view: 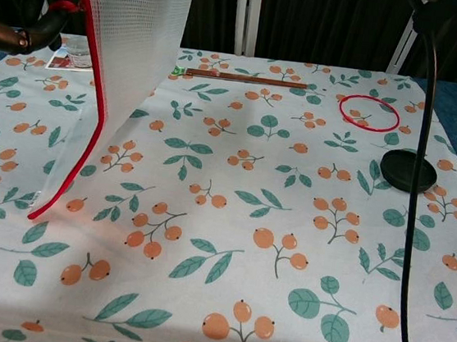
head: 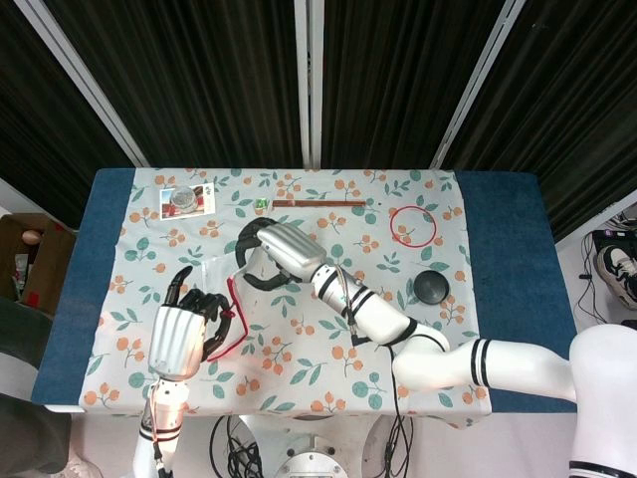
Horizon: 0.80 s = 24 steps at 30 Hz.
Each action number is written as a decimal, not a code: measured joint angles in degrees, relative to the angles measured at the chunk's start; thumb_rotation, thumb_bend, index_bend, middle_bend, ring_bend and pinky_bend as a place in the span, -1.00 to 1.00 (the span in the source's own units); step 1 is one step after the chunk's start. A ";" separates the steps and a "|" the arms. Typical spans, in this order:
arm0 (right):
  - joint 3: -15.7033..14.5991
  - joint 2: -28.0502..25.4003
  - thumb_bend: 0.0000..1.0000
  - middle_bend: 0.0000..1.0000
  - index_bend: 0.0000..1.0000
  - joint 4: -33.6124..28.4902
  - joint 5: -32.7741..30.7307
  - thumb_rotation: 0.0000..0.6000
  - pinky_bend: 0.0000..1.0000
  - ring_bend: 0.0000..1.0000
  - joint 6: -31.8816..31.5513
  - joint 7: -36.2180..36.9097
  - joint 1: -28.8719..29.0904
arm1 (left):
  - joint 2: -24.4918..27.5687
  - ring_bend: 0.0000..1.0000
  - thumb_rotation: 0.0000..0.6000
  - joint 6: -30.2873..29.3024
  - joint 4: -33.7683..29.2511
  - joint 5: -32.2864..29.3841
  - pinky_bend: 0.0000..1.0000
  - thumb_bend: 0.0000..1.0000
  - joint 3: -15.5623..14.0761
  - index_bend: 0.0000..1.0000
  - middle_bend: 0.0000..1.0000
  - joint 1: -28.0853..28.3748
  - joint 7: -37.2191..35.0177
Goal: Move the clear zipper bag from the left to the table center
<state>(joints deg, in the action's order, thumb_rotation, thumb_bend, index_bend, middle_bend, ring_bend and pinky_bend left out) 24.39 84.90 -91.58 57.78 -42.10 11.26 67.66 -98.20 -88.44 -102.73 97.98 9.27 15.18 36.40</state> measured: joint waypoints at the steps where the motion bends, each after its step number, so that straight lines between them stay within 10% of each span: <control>1: 0.18 -0.20 -0.28 -0.14 0.84 -0.11 0.07 1.00 -0.69 -0.55 -0.27 0.13 -0.19 | -0.02 0.11 1.00 -0.03 0.23 -0.06 -0.63 -0.13 -0.17 0.51 0.37 -0.04 -0.04; 24: -1.62 -8.54 -0.28 -0.13 0.84 -4.15 11.07 1.00 -0.69 -0.54 -4.81 10.06 -10.42 | -1.03 0.10 1.00 6.21 11.62 -6.69 -0.63 -0.11 -3.89 0.52 0.34 0.06 -3.01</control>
<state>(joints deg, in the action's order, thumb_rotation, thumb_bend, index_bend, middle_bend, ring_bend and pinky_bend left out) 22.77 76.36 -95.72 68.85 -46.91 21.32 57.25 -99.23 -82.23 -91.11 91.29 5.38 15.24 33.39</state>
